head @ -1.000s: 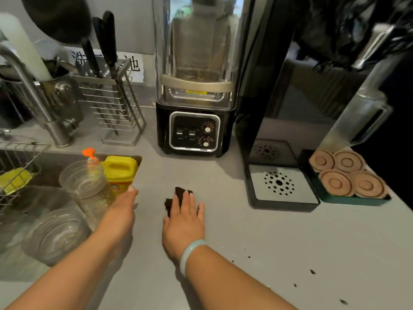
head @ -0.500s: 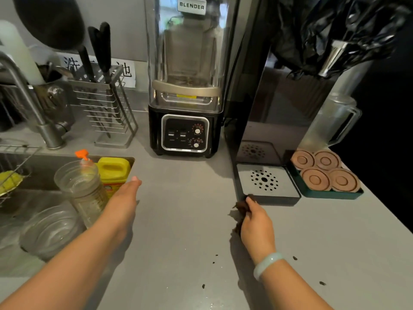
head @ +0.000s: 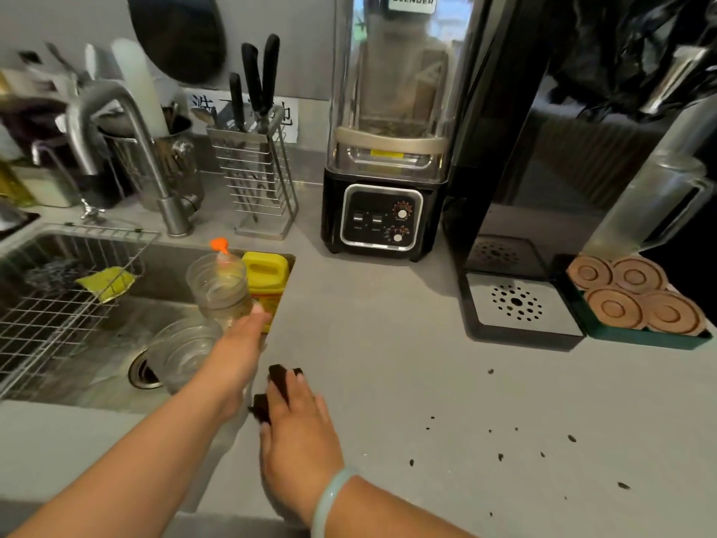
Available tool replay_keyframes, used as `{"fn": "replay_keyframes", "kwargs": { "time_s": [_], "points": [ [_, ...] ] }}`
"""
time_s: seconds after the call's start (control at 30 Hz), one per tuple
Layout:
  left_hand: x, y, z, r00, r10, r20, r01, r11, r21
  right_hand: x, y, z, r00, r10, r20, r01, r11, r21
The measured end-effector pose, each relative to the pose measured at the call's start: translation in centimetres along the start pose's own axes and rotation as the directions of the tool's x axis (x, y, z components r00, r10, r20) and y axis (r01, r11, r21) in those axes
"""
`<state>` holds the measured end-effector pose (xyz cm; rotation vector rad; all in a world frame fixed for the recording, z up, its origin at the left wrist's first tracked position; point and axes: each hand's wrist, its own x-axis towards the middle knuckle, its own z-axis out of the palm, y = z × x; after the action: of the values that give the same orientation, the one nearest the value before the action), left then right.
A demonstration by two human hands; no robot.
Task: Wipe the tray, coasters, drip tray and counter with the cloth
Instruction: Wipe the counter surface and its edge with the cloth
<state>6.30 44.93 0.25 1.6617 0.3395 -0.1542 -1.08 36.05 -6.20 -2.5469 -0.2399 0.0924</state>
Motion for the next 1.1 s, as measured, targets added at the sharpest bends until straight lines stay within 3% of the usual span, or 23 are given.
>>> {"fn": "replay_keyframes", "kwargs": {
  "time_s": [0.13, 0.3, 0.47, 0.57, 0.67, 0.77, 0.83, 0.93, 1.03, 1.1],
  "points": [
    [-0.1, -0.4, -0.1, 1.000, 0.007, 0.027, -0.007, 1.000, 0.006, -0.7, 2.2, 0.7, 0.998, -0.055, -0.039, 0.046, 0.977, -0.208],
    [-0.2, 0.1, -0.3, 0.998, -0.046, 0.034, 0.048, 0.996, -0.070, -2.6, 9.6, -3.2, 0.957, 0.125, -0.262, -0.182, 0.962, -0.206],
    [0.0, -0.3, -1.4, 0.998, -0.018, 0.058, 0.020, 0.999, -0.034, -4.1, 14.4, -8.8, 0.862, 0.330, -0.384, -0.347, 0.938, 0.029],
    [-0.1, -0.8, -2.4, 0.997, 0.029, 0.073, -0.029, 1.000, -0.001, -3.2, 11.0, -8.8, 0.846, 0.299, -0.442, -0.276, 0.954, 0.116],
    [0.0, -1.9, -3.1, 0.996, 0.039, 0.079, -0.043, 0.998, 0.048, -2.1, 4.6, -5.1, 0.943, 0.066, -0.326, -0.050, 0.997, 0.056],
    [-0.1, -3.1, -3.3, 0.994, 0.079, 0.081, -0.084, 0.995, 0.057, -1.9, -1.3, 0.0, 0.975, -0.118, -0.189, 0.140, 0.985, 0.105],
    [-0.5, -3.9, -3.2, 0.992, 0.095, 0.080, -0.099, 0.994, 0.053, -2.8, -3.1, 2.6, 0.993, -0.110, -0.041, 0.113, 0.990, 0.087],
    [-1.3, -5.2, -3.5, 0.990, 0.126, 0.069, -0.132, 0.988, 0.084, -4.2, -2.2, 3.4, 0.976, -0.198, 0.093, 0.208, 0.970, -0.123],
    [-2.3, -6.1, -4.2, 0.992, 0.127, -0.002, -0.127, 0.992, 0.025, -5.3, -0.3, 1.9, 0.976, -0.195, 0.099, 0.210, 0.963, -0.170],
    [-2.6, -6.1, -4.8, 0.988, 0.147, -0.056, -0.148, 0.989, -0.014, -6.3, 1.4, 0.9, 0.982, -0.189, 0.011, 0.186, 0.949, -0.254]
  ]
}}
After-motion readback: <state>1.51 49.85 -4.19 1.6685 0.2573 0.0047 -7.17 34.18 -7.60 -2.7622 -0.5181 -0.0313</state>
